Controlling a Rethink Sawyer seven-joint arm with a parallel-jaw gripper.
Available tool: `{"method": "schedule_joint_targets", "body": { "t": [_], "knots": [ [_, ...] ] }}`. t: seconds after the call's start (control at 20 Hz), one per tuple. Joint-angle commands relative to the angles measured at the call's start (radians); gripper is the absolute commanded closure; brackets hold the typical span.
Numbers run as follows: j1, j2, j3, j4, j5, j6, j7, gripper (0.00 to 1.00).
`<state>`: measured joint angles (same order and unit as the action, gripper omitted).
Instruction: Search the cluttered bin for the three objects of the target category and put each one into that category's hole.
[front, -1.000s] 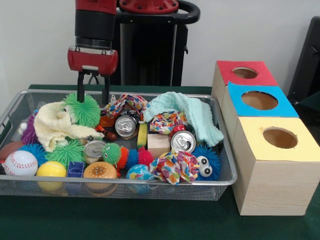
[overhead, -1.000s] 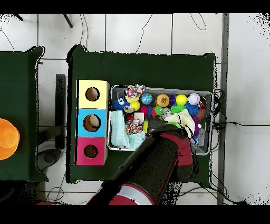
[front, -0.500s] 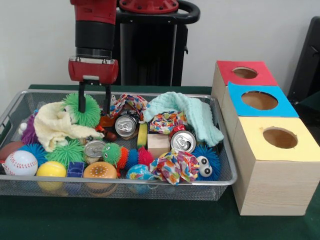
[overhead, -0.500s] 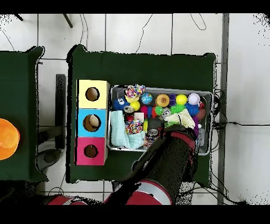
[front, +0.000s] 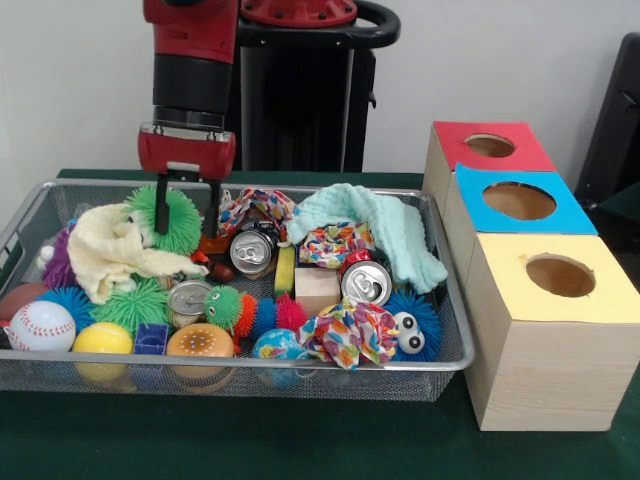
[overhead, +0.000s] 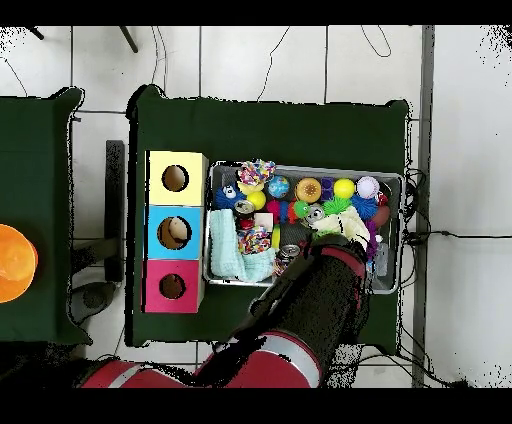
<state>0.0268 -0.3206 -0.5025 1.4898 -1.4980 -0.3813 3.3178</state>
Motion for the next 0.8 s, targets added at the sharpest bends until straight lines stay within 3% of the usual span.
{"method": "schedule_joint_targets", "body": {
  "t": [0.05,0.3,0.8],
  "knots": [
    [0.044,0.105,0.067,-0.088,-0.073,0.065,-0.037,0.0],
    [0.099,0.178,0.013,-0.109,-0.15,0.027,0.086,0.0],
    [0.142,0.234,-0.06,-0.121,-0.19,-0.021,0.167,0.0]
  ]
}}
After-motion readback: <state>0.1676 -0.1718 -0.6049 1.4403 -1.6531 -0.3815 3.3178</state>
